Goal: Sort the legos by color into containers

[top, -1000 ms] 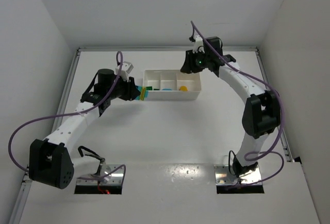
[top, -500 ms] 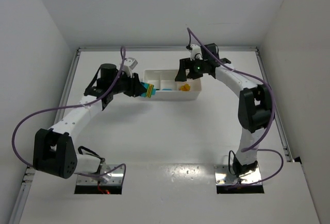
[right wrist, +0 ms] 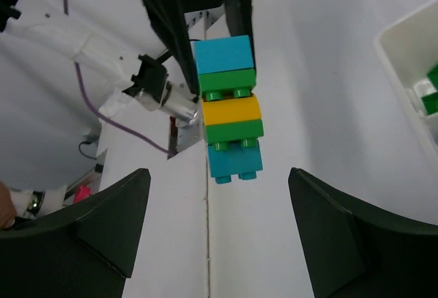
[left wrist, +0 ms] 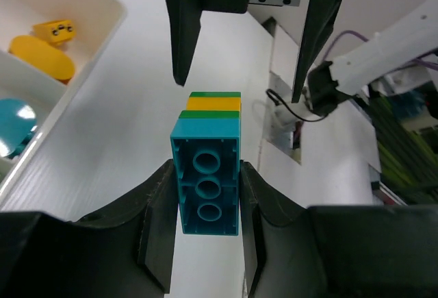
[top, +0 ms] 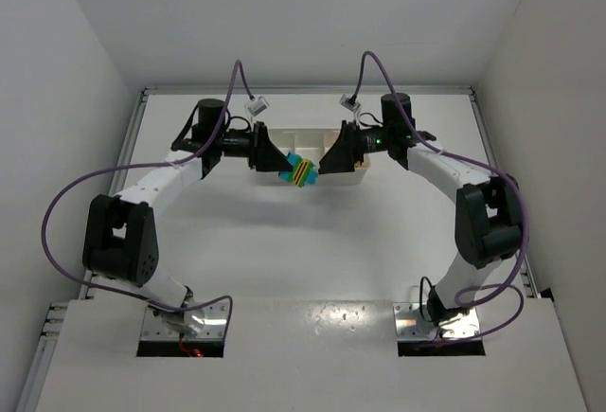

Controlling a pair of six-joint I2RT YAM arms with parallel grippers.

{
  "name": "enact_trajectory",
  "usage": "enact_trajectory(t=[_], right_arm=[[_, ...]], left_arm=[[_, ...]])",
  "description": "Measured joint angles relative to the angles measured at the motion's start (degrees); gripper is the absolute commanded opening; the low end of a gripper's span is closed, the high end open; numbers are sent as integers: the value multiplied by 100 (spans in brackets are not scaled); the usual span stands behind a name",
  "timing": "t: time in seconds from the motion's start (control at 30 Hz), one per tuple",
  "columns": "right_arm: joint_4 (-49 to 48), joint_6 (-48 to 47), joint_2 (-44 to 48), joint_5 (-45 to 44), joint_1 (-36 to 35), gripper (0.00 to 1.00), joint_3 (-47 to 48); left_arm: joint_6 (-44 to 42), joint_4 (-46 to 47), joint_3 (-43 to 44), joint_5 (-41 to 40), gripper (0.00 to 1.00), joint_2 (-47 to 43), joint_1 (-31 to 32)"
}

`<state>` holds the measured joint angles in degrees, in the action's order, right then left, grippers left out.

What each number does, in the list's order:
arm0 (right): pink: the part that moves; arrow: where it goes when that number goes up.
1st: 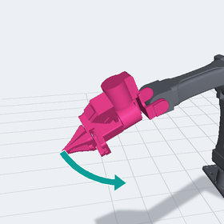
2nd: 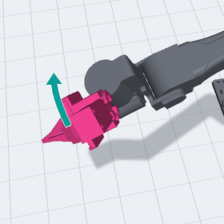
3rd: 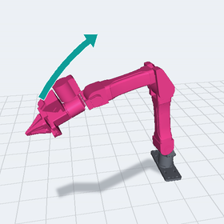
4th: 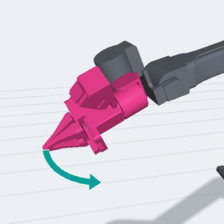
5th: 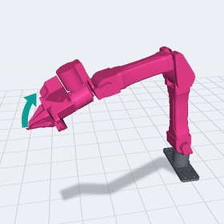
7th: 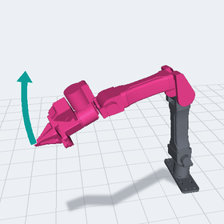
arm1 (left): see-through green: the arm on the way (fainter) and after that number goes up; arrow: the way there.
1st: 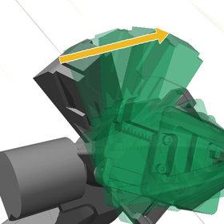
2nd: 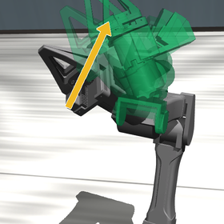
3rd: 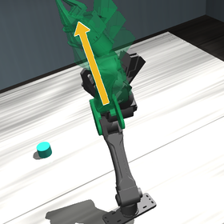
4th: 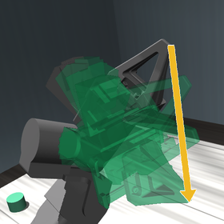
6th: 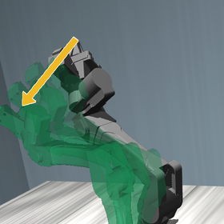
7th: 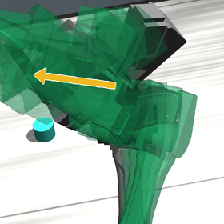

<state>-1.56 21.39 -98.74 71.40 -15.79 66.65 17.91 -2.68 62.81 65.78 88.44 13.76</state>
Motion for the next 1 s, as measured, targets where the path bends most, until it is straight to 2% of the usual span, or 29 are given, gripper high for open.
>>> enact_trajectory(t=[0.27, 0.53, 0.6, 0.73, 0.77, 0.8, 0.83, 1.0], right_arm=[[807, -717, 87, 422, -142, 82, 85], [931, -839, 87, 365, -254, 82, 87], [901, -791, 87, 363, -306, 79, 105], [802, -710, 87, 365, -426, 61, 210], [778, -678, 87, 365, -459, 51, 240], [756, -673, 87, 365, -481, 47, 262], [750, -649, 87, 369, -503, 39, 280], [774, -608, 55, 302, -496, 29, 282]], left_arm=[[-76, -249, 463, 870, 0, 286, 2], [-203, -498, 492, 1058, 0, 286, 37], [-236, -544, 492, 1058, 0, 286, 55], [-275, -577, 492, 1049, 0, 286, 63], [-284, -581, 492, 1045, 0, 286, 63], [-289, -581, 492, 1036, 0, 286, 63], [-291, -581, 492, 1023, 0, 286, 63], [-365, -588, 496, 1067, 0, 286, 76]])
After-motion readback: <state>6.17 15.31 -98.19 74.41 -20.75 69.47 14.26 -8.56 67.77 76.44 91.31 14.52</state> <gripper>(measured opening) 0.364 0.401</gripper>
